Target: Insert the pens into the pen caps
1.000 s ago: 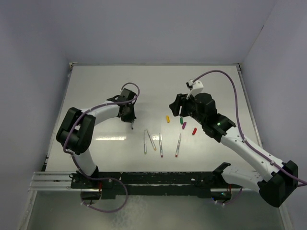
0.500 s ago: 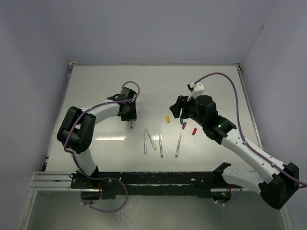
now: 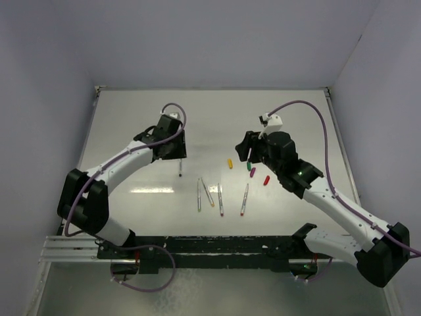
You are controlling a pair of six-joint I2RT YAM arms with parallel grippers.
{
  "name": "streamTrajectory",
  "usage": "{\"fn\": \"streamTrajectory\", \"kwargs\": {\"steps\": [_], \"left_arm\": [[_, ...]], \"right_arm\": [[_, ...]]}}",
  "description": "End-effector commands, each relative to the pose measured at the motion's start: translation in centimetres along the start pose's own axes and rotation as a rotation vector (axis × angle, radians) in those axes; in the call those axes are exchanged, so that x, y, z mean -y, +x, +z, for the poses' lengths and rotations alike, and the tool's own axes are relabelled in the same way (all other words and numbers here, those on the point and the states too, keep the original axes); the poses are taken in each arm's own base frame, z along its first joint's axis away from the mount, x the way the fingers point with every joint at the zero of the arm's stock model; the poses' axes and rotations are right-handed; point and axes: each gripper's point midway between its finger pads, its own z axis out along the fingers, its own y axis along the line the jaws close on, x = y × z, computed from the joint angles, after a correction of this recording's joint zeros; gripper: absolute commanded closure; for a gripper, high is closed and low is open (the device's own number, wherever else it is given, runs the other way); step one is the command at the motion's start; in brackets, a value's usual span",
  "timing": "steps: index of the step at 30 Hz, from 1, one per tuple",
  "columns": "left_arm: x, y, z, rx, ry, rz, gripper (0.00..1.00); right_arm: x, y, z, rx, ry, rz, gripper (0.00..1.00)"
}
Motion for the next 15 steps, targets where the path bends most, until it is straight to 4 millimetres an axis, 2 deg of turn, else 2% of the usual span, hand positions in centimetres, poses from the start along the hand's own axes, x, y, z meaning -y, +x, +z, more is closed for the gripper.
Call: {"fn": "streamTrajectory", "kwargs": {"steps": [1, 6, 9, 15], "left_arm": [[2.7, 1.2, -2.7, 0.017, 0.046, 0.079, 0.48], [5.8, 5.9, -3.6, -0.058, 0.075, 0.142, 0.48], [6.9, 8.5, -3.9, -0.103, 0.1, 0.154, 0.47], [7.6, 12.2, -4.1, -0.177, 0.1, 0.198, 0.44]], "right_arm": [[2.2, 0.3, 0.5, -0.004, 0.132, 0.031, 0.41], [4.2, 1.1, 0.5, -0.018, 0.228, 0.05, 0.41], [5.0, 1.1, 0.1, -0.006, 0.262, 0.055, 0.42], [5.9, 1.2, -0.8, 0.019, 0.288, 0.078, 0.42]]}}
